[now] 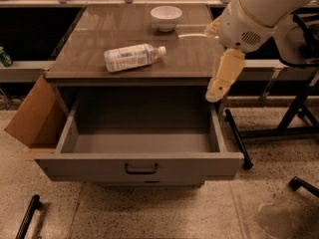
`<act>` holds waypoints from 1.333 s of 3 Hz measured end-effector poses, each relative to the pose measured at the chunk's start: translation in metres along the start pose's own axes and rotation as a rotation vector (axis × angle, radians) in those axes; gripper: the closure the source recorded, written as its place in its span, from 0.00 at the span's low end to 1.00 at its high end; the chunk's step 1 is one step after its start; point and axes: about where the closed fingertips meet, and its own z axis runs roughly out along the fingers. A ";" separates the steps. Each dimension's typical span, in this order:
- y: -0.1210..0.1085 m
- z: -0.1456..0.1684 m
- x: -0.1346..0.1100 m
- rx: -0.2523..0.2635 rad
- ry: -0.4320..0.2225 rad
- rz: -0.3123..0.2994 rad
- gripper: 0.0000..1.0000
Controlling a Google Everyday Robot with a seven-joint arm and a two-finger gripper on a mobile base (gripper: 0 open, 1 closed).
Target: Place blue plastic bottle into top drawer
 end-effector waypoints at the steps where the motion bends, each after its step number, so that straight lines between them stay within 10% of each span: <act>1: -0.037 0.035 -0.023 -0.019 -0.036 -0.087 0.00; 4: -0.088 0.115 -0.086 -0.076 -0.088 -0.182 0.00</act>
Offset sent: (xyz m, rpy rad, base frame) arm 0.1117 0.0776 -0.0337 0.0321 -0.0266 0.2040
